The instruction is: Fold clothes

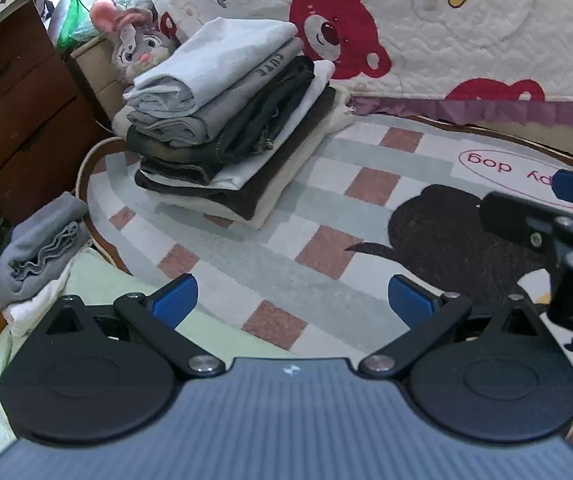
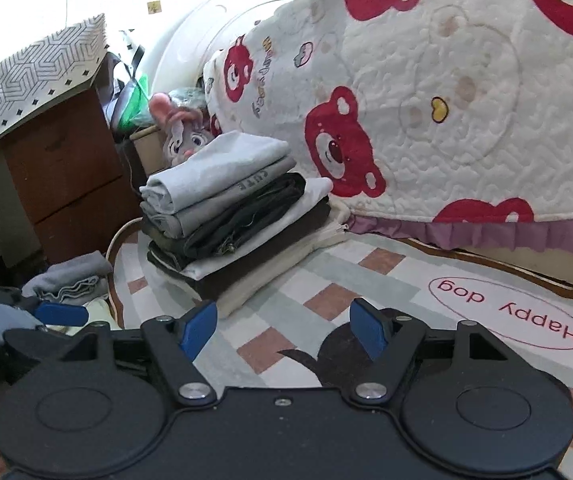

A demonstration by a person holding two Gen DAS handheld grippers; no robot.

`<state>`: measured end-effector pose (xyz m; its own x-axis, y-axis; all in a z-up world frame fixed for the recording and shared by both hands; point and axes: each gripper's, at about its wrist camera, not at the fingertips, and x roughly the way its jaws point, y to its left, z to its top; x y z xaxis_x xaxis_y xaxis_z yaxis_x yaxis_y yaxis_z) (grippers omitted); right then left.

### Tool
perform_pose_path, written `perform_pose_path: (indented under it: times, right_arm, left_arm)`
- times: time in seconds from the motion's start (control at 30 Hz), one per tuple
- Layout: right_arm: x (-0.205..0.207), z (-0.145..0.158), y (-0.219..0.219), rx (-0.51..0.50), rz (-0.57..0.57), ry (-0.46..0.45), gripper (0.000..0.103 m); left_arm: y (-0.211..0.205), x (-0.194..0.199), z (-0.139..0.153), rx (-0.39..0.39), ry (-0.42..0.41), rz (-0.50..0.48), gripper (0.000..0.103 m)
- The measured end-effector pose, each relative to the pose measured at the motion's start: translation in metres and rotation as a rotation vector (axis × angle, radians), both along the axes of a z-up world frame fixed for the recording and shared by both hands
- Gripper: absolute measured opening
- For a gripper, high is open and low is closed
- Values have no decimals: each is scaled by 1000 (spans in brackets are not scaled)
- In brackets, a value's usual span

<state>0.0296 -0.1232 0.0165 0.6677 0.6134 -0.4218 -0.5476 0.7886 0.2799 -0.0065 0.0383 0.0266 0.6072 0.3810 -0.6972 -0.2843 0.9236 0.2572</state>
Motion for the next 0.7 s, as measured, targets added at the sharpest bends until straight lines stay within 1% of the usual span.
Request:
perform_pose_path:
  times: [0.17, 0.37, 0.5, 0.7]
  right_arm:
    - [-1, -2, 0, 3, -14, 4, 78]
    - [-6, 2, -1, 17, -27, 17, 78]
    - [-14, 7, -2, 0, -37, -3, 78]
    - [-15, 7, -3, 9, -43, 0, 78]
  left_arm:
    - [-4, 3, -2, -4, 9, -16, 103]
    - [-7, -3, 4, -2, -14, -43, 103]
    - [-9, -3, 3, -28, 7, -60, 103]
    - [-11, -4, 3, -45, 18, -65, 103]
